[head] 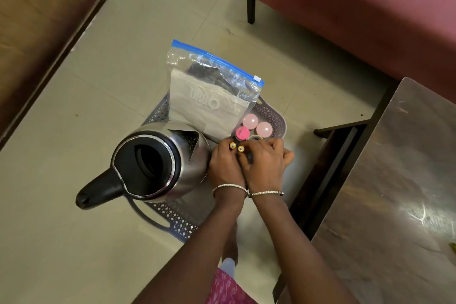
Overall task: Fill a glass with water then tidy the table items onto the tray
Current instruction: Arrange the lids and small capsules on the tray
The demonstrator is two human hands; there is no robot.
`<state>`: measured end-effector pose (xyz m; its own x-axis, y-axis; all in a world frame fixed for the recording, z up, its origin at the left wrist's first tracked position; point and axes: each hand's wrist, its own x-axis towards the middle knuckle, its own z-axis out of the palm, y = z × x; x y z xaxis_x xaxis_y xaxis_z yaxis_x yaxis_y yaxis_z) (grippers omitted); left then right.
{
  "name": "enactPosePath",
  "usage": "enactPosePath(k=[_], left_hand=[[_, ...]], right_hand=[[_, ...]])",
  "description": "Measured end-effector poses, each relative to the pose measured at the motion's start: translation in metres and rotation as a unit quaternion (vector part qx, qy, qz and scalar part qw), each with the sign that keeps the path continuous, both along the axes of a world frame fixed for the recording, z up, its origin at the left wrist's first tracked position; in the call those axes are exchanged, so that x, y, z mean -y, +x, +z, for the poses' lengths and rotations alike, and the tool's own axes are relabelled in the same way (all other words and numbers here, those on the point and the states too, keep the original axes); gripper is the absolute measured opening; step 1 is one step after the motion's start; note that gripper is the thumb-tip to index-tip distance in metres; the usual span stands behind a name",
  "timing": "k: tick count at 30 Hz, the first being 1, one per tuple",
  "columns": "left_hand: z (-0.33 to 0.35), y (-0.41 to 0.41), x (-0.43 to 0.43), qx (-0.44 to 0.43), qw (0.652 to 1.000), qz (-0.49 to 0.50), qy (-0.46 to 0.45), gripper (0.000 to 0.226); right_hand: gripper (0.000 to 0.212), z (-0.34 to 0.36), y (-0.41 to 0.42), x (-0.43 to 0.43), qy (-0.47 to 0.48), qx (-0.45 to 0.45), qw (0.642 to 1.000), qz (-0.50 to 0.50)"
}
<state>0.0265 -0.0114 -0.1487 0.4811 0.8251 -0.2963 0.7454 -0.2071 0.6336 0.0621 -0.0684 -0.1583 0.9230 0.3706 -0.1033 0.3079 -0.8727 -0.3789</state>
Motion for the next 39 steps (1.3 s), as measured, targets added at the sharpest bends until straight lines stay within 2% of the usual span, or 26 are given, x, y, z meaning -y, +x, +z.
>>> enactPosePath(k=[14,24,39], left_hand=[[-0.002,0.001,0.0,0.019,1.0,0.011,0.01,0.022],[-0.003,-0.002,0.001,0.002,1.0,0.022,0.007,0.023],[0.0,-0.013,0.004,0.013,0.999,0.027,0.012,0.025]], right_hand=[[0.01,0.001,0.0,0.0,-0.003,0.011,1.0,0.011],[0.009,0.001,0.0,0.001,0.004,0.009,1.0,0.018],[0.014,0.004,-0.001,0.002,0.006,-0.019,1.0,0.019]])
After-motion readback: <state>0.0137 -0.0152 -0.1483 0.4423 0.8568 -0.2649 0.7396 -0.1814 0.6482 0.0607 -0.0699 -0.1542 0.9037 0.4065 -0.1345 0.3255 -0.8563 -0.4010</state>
